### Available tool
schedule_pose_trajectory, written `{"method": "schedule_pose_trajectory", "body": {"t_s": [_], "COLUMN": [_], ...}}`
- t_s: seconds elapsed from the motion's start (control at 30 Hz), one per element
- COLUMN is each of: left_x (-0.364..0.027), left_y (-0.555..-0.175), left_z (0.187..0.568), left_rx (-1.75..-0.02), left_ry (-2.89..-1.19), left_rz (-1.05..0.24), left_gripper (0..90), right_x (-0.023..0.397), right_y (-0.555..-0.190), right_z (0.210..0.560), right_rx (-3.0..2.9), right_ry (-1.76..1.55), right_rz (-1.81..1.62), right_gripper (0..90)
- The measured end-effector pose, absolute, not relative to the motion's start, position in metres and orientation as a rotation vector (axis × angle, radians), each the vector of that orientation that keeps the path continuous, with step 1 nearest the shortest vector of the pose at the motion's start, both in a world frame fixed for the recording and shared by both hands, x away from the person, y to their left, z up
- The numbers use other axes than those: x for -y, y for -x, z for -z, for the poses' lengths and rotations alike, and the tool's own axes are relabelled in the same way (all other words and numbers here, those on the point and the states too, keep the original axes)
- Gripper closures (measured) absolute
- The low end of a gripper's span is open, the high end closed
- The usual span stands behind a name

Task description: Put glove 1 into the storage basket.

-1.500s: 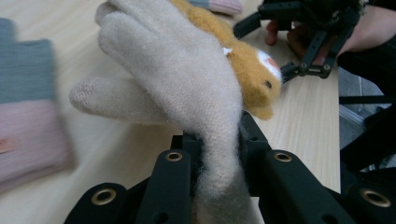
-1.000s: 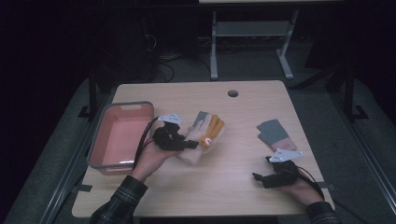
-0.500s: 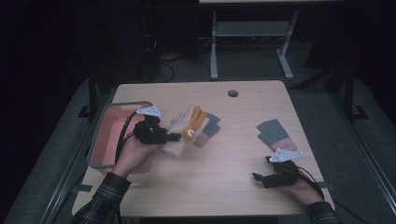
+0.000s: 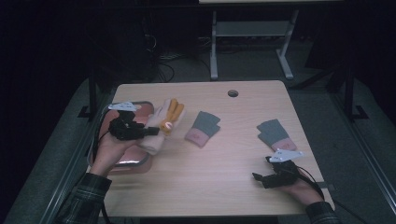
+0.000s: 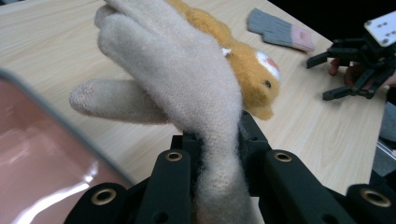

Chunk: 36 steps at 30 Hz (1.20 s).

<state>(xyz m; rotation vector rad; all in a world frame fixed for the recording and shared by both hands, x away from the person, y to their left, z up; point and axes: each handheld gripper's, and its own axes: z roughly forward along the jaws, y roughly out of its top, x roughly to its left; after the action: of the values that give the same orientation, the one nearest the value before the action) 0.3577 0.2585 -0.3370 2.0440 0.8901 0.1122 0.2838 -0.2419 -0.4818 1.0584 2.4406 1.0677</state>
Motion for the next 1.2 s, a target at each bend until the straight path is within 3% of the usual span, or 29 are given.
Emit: {"method": "schedule_pose_trajectory", "body": {"t_s": [0.57,1.2], "left_x": [-0.325,-0.349], "left_y": [-0.359,-0.375], "left_z": [0.351,0.392], "left_rx": [-1.066,-1.261], "left_ry": [-1.963,-2.005], "left_rz": [-0.171,-0.144], "left_gripper": [77.2,76.7], "right_x": [0.242,0.242], "right_y": [-0.284,-0.284], "right_z": [0.482,0.482], "right_rx": [-2.440,-2.440], "right_ry": [-1.058,-1.060], "right_rz": [-1.067,-1.069], "right_gripper": [13.1,13.1]}}
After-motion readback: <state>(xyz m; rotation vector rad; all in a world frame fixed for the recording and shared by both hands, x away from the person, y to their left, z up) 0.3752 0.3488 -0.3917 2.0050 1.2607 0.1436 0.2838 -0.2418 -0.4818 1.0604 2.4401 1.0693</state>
